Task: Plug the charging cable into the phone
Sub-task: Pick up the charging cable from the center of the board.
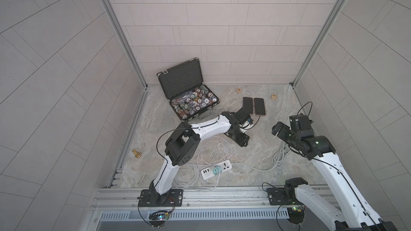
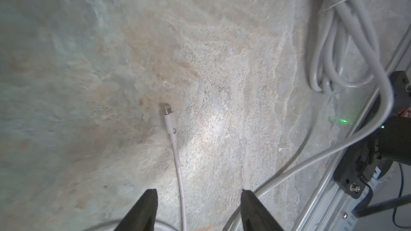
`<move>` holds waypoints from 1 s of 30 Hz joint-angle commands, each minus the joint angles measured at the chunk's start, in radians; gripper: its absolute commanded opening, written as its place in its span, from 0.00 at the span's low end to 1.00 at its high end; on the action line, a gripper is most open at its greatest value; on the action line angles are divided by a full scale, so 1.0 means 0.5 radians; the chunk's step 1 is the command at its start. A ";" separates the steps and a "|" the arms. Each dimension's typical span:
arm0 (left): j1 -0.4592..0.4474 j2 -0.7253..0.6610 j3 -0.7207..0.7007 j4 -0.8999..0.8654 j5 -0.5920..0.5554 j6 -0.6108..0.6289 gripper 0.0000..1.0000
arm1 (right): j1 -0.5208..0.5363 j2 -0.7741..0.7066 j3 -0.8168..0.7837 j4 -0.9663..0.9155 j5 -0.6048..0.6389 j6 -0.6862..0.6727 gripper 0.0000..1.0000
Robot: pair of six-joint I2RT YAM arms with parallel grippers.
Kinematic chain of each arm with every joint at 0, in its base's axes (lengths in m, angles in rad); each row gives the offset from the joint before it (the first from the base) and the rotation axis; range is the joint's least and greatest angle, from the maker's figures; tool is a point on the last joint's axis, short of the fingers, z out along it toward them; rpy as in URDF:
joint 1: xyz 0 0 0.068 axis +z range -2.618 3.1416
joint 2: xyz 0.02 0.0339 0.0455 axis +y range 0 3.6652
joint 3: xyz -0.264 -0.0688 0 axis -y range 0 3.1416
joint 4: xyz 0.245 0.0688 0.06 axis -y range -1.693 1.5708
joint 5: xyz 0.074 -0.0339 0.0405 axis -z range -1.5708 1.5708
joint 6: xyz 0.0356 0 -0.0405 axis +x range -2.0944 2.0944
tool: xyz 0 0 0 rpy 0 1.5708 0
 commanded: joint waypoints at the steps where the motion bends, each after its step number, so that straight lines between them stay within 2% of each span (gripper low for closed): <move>1: -0.022 0.039 0.032 0.065 -0.072 -0.033 0.66 | -0.015 -0.043 -0.012 -0.064 0.104 0.029 1.00; 4: -0.038 0.080 0.049 0.104 -0.175 -0.028 0.65 | -0.022 -0.052 -0.022 -0.056 0.112 0.046 1.00; 7: -0.047 0.131 0.075 0.123 -0.211 -0.002 0.60 | -0.026 -0.050 -0.025 -0.040 0.105 0.048 1.00; 11: -0.050 0.224 0.157 0.079 -0.170 -0.004 0.49 | -0.029 -0.061 -0.034 -0.031 0.100 0.049 1.00; 17: -0.039 0.371 0.303 -0.030 -0.137 0.018 0.40 | -0.029 -0.084 -0.040 -0.030 0.097 0.043 1.00; 20: -0.033 0.413 0.330 -0.054 -0.135 0.041 0.31 | -0.029 -0.092 -0.039 -0.030 0.093 0.036 1.00; 25: -0.007 0.422 0.338 -0.120 -0.026 0.054 0.06 | -0.032 -0.098 -0.027 -0.033 0.095 0.015 1.00; 30: 0.030 0.302 0.319 -0.173 0.123 0.080 0.04 | -0.035 -0.107 -0.025 -0.038 0.097 0.000 1.00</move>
